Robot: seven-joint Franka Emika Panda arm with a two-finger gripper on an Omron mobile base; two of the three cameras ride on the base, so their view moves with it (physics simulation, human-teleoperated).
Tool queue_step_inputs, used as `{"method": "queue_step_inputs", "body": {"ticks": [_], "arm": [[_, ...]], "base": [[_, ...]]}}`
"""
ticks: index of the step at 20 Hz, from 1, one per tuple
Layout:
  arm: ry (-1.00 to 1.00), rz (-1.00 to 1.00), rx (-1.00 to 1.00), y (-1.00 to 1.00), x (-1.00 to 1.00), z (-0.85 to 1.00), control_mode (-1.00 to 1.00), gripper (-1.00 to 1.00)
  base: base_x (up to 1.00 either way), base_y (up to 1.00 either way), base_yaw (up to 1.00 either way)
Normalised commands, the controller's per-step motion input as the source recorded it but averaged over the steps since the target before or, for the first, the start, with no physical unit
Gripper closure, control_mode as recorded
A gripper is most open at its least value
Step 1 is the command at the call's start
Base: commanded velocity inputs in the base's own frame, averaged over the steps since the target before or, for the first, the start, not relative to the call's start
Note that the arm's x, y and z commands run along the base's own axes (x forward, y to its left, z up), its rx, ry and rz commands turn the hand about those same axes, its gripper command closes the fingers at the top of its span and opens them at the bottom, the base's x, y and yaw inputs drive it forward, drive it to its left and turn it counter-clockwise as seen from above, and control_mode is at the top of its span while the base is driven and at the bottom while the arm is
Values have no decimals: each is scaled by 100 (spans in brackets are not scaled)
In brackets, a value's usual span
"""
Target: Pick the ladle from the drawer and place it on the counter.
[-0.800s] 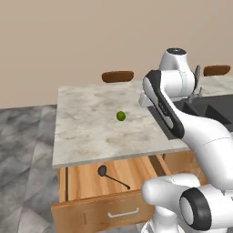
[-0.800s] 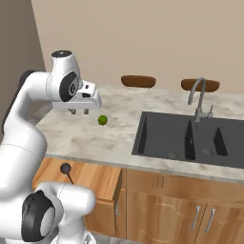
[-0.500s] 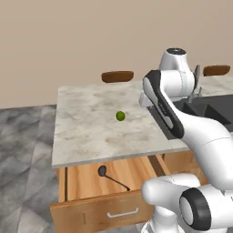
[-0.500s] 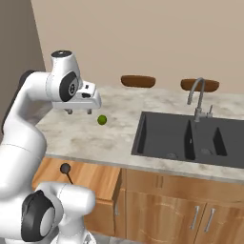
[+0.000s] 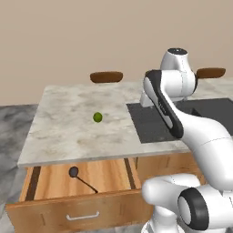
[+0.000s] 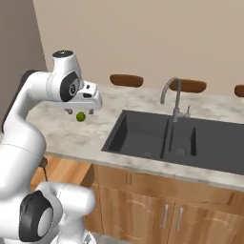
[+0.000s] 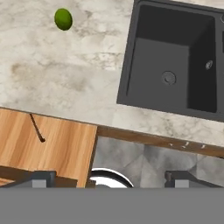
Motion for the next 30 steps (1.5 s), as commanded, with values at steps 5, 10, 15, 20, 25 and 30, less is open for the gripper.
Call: {"method": "queue_step_inputs", "body": {"ticks": [5,10,15,20,25,30], "arm": [[0,0,0,0,0,0,100,-100],[0,0,0,0,0,0,100,-100],[0,0,0,0,0,0,100,-100],[0,0,0,0,0,0,100,-100],[0,0,0,0,0,0,100,-100],[0,0,0,0,0,0,100,-100]], "base": [[4,-79,33],[0,-77,42],[0,-53,50],[2,-9,57],[20,-3,59],[25,-15,59]]}}
